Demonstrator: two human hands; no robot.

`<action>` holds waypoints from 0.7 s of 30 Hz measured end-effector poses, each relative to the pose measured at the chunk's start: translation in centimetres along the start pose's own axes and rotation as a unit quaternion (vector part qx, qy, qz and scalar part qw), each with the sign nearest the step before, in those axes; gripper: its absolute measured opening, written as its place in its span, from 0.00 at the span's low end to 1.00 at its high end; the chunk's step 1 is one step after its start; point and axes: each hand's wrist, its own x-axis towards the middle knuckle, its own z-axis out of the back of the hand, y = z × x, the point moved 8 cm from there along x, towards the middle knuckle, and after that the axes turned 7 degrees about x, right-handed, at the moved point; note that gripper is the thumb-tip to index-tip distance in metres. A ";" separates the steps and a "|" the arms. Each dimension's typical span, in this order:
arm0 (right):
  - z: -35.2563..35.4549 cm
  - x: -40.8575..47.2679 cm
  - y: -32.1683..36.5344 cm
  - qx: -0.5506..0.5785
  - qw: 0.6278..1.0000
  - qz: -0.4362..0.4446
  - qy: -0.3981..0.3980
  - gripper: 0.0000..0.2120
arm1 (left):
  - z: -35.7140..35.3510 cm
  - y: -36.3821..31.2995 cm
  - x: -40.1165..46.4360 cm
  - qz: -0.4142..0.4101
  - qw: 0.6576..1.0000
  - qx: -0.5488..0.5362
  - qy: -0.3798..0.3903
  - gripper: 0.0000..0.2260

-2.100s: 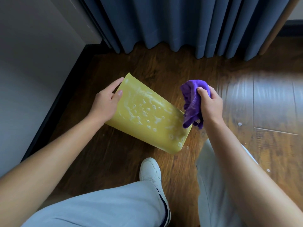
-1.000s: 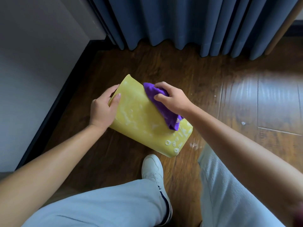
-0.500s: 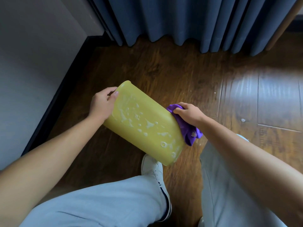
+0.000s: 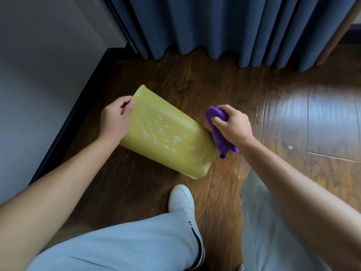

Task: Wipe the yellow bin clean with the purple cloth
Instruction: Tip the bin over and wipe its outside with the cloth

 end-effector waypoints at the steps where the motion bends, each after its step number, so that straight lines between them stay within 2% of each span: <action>1: -0.1 0.3 1.6 0.042 0.999 0.025 0.003 0.19 | 0.1 -0.9 0.0 -0.019 1.000 0.002 -0.005 0.17; 5: -2.0 1.3 6.1 0.102 0.992 0.047 0.062 0.19 | -0.3 -3.9 -0.3 -0.084 0.996 0.010 -0.010 0.18; 9: -4.8 1.0 4.8 0.063 0.993 0.025 0.094 0.22 | -0.5 -4.1 -0.6 -0.094 0.995 0.019 -0.019 0.18; 13: -5.0 0.3 -1.0 0.053 0.991 -0.081 0.089 0.22 | -0.3 -3.4 -0.5 -0.106 0.994 0.022 -0.005 0.19; 17: -5.2 -1.1 -6.5 0.025 0.974 -0.201 0.102 0.22 | -0.2 -3.2 0.0 -0.115 0.993 0.027 0.008 0.19; 19: -5.0 -1.4 -7.5 0.030 0.969 -0.229 0.094 0.23 | -0.3 -3.5 0.0 -0.123 0.992 0.035 0.014 0.19; 21: -3.7 -1.2 -6.8 0.046 0.974 -0.217 0.042 0.23 | -0.6 -4.0 0.1 -0.129 0.991 0.038 0.023 0.19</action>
